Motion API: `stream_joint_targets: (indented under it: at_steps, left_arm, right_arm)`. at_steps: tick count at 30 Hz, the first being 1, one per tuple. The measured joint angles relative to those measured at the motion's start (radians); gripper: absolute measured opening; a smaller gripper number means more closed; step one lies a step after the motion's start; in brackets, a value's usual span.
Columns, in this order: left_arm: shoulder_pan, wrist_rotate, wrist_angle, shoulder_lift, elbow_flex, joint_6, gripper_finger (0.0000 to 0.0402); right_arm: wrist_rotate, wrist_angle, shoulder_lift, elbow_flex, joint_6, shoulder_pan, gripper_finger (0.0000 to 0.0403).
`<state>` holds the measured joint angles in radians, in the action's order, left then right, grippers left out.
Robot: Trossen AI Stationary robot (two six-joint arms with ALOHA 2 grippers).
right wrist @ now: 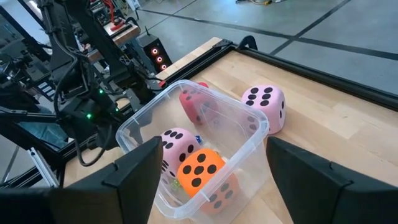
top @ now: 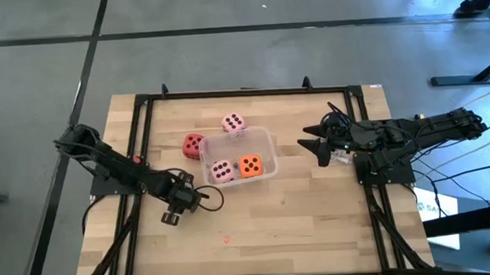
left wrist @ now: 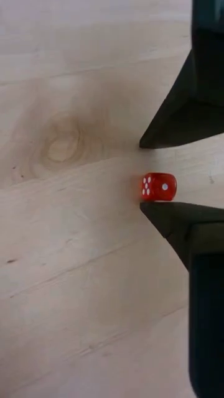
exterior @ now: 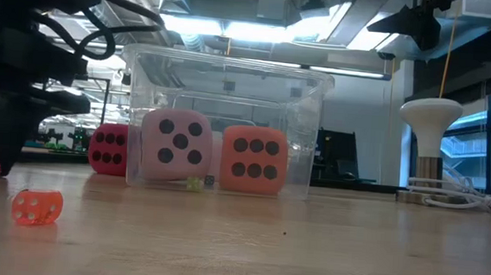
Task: Pick & Place Dice
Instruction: Put the small red dice into the transparent bin
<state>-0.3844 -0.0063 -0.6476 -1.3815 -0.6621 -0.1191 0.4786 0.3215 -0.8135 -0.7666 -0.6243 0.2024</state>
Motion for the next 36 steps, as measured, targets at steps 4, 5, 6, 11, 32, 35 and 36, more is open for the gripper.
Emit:
stream_joint_targets:
  at_steps: [4,5,6,11,32,35,36]
  left_arm:
    - [0.014,0.000,-0.004,0.000,0.000,0.000,0.0099]
    - [0.016,0.000,-0.005,0.000,0.000,0.000,0.0089]
    - [0.018,0.000,-0.005,0.000,0.001,0.000,0.0077]
    - [0.023,0.029,-0.007,0.001,0.000,-0.022,0.0015]
    - [-0.014,-0.033,-0.028,0.162,-0.106,-0.184,0.0008]
    - [-0.014,-0.044,-0.102,0.202,-0.136,-0.185,0.0008]
    - [-0.014,-0.045,-0.130,0.216,-0.148,-0.186,0.0008]
  right_arm:
    - [0.000,0.000,0.000,0.000,0.000,0.000,0.0285]
    - [0.000,0.000,0.000,0.000,0.000,0.000,0.0285]
    - [0.000,0.000,0.000,0.000,0.000,0.000,0.0285]
    - [0.000,0.000,0.000,0.000,-0.001,0.000,0.0285]
    - [0.000,0.000,0.000,0.000,-0.003,0.000,0.0285]
    - [0.001,0.000,0.000,0.000,-0.003,0.000,0.0285]
    - [0.001,0.000,0.000,0.000,-0.003,0.000,0.0285]
